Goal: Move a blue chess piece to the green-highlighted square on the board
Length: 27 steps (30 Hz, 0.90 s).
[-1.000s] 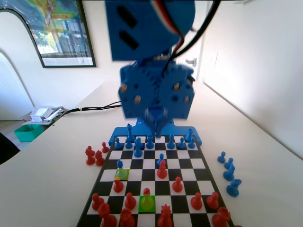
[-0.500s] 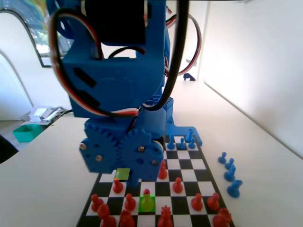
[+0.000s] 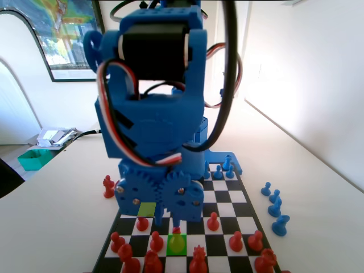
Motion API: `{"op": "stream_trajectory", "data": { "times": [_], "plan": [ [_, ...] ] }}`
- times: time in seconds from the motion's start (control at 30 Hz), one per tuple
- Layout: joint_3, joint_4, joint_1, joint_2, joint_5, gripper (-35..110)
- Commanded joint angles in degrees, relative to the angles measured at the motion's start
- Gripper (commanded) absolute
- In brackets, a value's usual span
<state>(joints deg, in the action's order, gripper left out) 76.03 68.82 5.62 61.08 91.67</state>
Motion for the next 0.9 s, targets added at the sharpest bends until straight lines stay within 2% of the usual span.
{"op": "stream_trajectory", "data": {
  "times": [0.0, 0.87],
  "plan": [
    [1.14, -0.44, 0.18, 2.46, 0.79, 9],
    [4.04, -5.36, -1.05, -1.14, 1.76, 9]
  ]
}}
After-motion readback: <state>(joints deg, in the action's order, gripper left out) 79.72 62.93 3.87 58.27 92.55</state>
